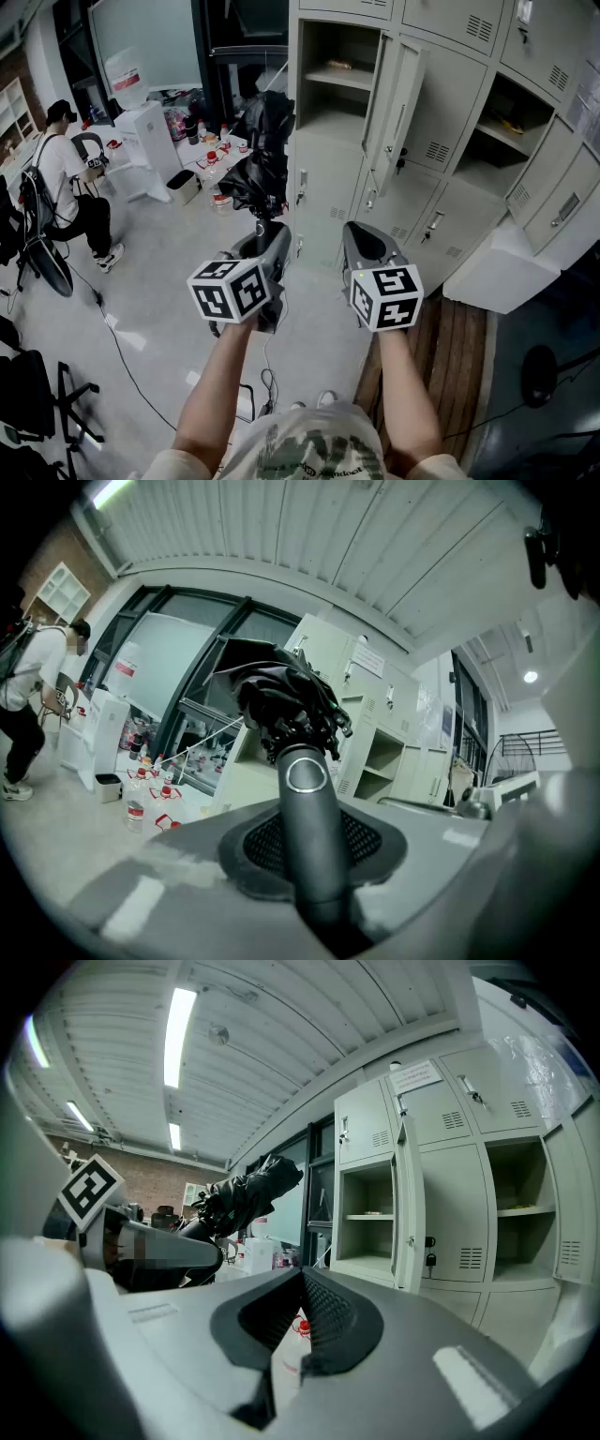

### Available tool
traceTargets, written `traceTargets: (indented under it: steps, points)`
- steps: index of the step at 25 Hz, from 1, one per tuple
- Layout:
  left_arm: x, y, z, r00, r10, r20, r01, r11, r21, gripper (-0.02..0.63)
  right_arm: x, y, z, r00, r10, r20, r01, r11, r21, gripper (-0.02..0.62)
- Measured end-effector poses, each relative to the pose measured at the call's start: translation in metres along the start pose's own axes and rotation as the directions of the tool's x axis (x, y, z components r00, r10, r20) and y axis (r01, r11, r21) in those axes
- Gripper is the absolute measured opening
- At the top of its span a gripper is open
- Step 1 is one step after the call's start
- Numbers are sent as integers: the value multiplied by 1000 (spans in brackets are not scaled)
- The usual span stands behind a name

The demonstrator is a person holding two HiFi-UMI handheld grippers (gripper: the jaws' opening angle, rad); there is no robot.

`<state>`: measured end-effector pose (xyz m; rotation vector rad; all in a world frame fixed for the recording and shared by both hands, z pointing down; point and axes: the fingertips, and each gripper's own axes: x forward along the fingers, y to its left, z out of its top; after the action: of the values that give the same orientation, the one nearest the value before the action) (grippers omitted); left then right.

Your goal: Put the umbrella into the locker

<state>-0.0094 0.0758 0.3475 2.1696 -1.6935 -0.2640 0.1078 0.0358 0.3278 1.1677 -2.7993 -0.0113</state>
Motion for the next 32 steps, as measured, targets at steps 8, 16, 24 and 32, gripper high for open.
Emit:
traceTargets:
  steps: [8,16,24,32]
  points:
    - [1,1,2,1000,-9,0,9,1000,8,91,0,0,-4,1000,-12,-5,12,1000,8,-2]
    - [21,4,1,1000,-25,-19,25,999,21,91,14,-10,-8,1000,-18,-6,18,1000,18,0]
    - [70,22,6,1000,-17,-24,18,999,29,91,58,-38,-14,1000,7,-5,-7,999,32,14]
    - [149,52,22,1000,3,-31,-3,1000,23,91,129,-83,-7,999,35,-2,-35,999,36,14]
